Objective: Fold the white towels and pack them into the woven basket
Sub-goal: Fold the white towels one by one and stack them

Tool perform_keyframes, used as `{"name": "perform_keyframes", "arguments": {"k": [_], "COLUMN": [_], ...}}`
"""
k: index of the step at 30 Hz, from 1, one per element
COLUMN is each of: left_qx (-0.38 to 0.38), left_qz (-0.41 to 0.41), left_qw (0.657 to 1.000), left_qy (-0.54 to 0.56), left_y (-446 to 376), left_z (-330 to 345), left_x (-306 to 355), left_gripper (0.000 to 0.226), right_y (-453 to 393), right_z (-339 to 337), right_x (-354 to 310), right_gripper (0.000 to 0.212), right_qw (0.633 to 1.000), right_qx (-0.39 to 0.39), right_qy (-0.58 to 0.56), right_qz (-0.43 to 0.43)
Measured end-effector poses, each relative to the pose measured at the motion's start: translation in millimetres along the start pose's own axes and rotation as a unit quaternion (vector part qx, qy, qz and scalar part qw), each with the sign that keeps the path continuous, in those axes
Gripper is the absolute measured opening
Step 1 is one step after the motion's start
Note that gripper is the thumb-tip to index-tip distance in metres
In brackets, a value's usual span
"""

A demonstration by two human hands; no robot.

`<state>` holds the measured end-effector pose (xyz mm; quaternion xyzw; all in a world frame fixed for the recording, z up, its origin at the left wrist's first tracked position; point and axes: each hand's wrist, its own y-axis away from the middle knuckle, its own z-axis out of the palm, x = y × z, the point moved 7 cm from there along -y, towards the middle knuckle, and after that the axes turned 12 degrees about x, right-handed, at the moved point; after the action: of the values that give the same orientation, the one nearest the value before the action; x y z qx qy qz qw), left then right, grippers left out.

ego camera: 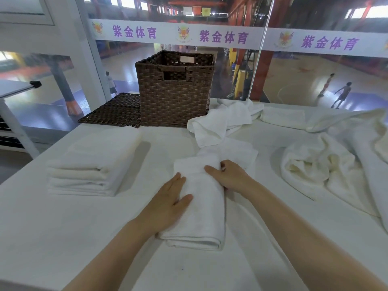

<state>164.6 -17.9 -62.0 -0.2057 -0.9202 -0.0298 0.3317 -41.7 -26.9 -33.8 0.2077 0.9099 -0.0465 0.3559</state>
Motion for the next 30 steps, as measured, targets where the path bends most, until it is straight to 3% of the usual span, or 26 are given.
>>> {"name": "perform_keyframes", "arguments": {"k": [3,6,8,11,15,18,22,25,28,30], "left_qx": [0.063,0.059,0.057,0.066,0.048,0.043,0.053,0.062,0.096,0.124], "left_qz": [-0.039,-0.087,-0.113,-0.145,-0.16,-0.142,-0.111,-0.083,-0.069,-0.065], "left_qw": [0.993,0.971,0.953,0.924,0.86,0.83,0.825,0.831,0.83,0.834], "left_qy": [0.088,0.213,0.276,0.347,0.482,0.538,0.552,0.546,0.546,0.534], "left_y": [-11,-21,-26,-29,-31,-32,-32,-33,-36,-39], "left_z": [-12,-14,-17,-23,-25,-32,-48,-66,-87,-102], "left_x": [-10,-10,-8,-3,0,5,18,32,42,44], "left_gripper": [0.059,0.072,0.084,0.077,0.091,0.087,0.076,0.058,0.053,0.045], "right_y": [5,9,14,22,33,37,41,40,37,35], "right_z": [-2,3,5,1,-10,-19,-26,-38,-51,-56], "right_x": [-5,-9,-14,-26,-43,-50,-63,-77,-88,-97], "right_gripper": [0.051,0.036,0.044,0.061,0.06,0.061,0.056,0.045,0.041,0.038], "right_qw": [0.998,0.982,0.962,0.931,0.908,0.909,0.912,0.921,0.93,0.927], "right_qx": [0.007,-0.024,-0.066,-0.109,-0.118,-0.113,-0.101,-0.046,0.008,0.004], "right_qy": [-0.063,-0.186,-0.263,-0.348,-0.4,-0.396,-0.387,-0.372,-0.347,-0.351], "right_qz": [0.012,0.028,0.035,0.01,-0.038,-0.062,-0.087,-0.104,-0.119,-0.135]}}
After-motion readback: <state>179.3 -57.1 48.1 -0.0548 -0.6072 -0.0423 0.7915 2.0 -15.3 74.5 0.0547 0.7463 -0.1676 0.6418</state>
